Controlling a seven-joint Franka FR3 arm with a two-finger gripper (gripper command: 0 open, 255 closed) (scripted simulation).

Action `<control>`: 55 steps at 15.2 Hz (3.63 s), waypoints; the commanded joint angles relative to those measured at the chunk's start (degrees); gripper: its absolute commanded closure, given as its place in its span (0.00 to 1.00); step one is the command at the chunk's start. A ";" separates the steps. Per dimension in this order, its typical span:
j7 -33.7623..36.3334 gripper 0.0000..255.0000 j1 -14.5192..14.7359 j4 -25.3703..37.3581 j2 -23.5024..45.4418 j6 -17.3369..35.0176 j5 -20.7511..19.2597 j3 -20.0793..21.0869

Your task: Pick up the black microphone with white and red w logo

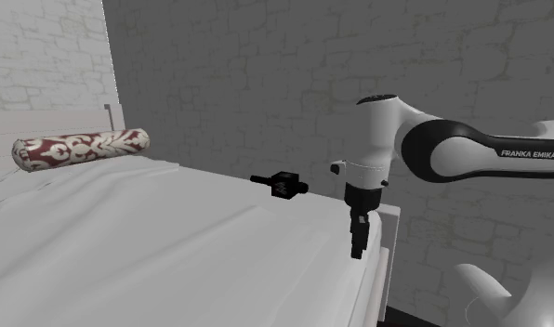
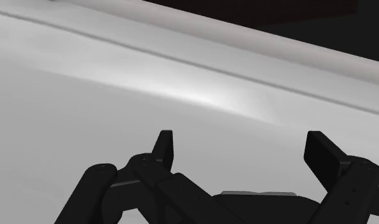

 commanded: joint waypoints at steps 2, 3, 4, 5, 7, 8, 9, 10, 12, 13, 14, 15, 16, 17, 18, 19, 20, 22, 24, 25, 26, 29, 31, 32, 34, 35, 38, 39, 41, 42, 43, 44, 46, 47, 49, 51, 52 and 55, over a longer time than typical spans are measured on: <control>-1.24 0.00 -0.36 1.02 1.17 0.21 -0.68 -1.24; -2.47 0.00 -0.70 2.09 2.39 0.41 -1.31 -2.47; -3.70 0.00 -1.01 3.24 3.65 0.60 -1.90 -3.69; -4.93 0.00 -1.29 4.44 4.97 0.79 -2.43 -4.90; -7.39 0.00 -1.78 7.03 7.74 1.12 -3.32 -7.27; -8.63 0.00 -2.00 8.43 9.20 1.26 -3.68 -8.45; -9.87 0.00 -2.18 9.88 10.69 1.38 -3.98 -9.62; -11.13 0.00 -2.35 11.40 12.24 1.48 -4.21 -10.78; -13.68 0.00 -2.64 14.63 15.47 1.62 -4.47 -13.10; -14.97 0.00 -2.74 16.35 17.15 1.65 -4.50 -14.27; -16.30 0.00 -2.85 18.14 18.89 1.65 -4.45 -15.44; -17.64 0.00 -2.94 20.00 20.68 1.62 -4.32 -16.61; -19.01 0.00 -3.04 21.93 22.52 1.56 -4.10 -17.78; -20.40 0.00 -3.14 23.95 24.43 1.45 -3.79 -18.97; -21.83 0.00 -3.23 26.04 26.40 1.30 -3.39 -20.17; -23.30 0.00 -3.36 28.22 28.45 1.11 -2.88 -21.36; -24.80 0.00 -3.51 30.50 30.57 0.87 -2.26 -22.57; -27.94 0.00 -3.97 35.36 35.08 0.19 -0.65 -24.98; -31.25 0.00 -4.76 40.71 40.01 -0.81 1.51 -27.35; -32.97 0.00 -5.32 43.61 42.66 -1.46 2.82 -28.51; -34.71 0.00 -6.04 46.68 45.43 -2.23 4.28 -29.62; -38.90 0.00 -8.71 54.97 52.67 -4.71 8.44 -31.85; -38.58 0.00 -8.52 52.40 51.81 -2.86 7.94 -31.55; -38.45 0.00 -8.39 51.18 51.43 -1.95 7.72 -31.48; -38.19 0.00 -8.14 48.82 50.74 -0.18 7.33 -31.36; -38.08 0.00 -8.04 47.69 50.42 0.69 7.16 -31.30; -37.91 0.00 -7.90 45.95 49.97 2.04 6.91 -31.22; -37.84 1.00 -7.85 45.81 49.84 2.07 6.84 -31.19; -37.84 1.00 -7.85 45.75 49.82 2.11 6.83 -31.19; -37.85 1.00 -7.86 45.78 49.84 2.10 6.84 -31.19; -37.85 1.00 -7.86 45.77 49.83 2.10 6.83 -31.19; -37.83 1.00 -7.85 45.74 49.80 2.11 6.82 -31.19; -37.83 1.00 -7.84 45.73 49.80 2.12 6.82 -31.18; -37.83 1.00 -7.85 45.75 49.82 2.12 6.83 -31.19; -38.01 1.00 -7.98 47.03 50.24 1.19 7.06 -31.27; -38.24 1.00 -8.18 49.31 50.88 -0.55 7.41 -31.39; -38.37 1.00 -8.30 50.49 51.22 -1.44 7.60 -31.45; -38.80 1.00 -8.73 54.22 52.41 -4.17 8.28 -31.67</control>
